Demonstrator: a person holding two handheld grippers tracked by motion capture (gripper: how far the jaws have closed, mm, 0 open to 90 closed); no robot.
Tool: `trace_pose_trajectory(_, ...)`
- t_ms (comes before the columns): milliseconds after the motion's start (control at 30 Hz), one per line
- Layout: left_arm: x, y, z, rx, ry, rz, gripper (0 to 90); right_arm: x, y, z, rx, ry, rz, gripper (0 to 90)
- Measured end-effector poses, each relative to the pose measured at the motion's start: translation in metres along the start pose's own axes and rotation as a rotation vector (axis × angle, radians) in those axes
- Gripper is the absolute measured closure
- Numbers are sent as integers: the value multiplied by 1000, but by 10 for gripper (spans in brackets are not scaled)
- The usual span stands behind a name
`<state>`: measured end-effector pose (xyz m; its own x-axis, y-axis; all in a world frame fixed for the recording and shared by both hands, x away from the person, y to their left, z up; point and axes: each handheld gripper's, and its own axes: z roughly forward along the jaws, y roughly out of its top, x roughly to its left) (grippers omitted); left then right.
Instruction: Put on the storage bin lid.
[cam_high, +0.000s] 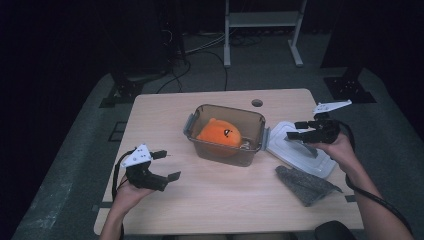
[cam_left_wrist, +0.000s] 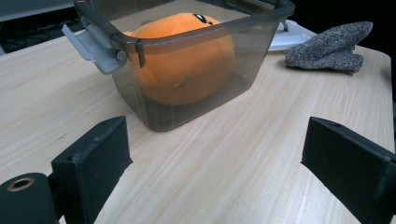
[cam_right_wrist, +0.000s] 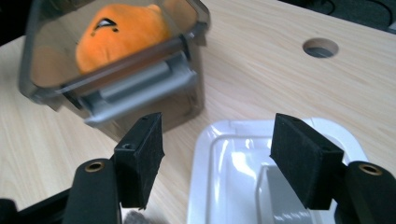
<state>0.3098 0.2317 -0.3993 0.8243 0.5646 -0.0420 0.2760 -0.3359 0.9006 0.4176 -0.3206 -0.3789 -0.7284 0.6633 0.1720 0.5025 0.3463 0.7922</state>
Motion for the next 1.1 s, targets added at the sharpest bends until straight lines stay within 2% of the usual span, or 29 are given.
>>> trace_pose_trajectory(767, 0, -1, 0, 5, 1, -2, 68, -24, -35, 5, 18, -64, 45, 322)
trace_pose_trajectory(1100, 0, -1, -1, 7, 2, -1, 68, -30, -40, 14, 23, -92, 63, 319)
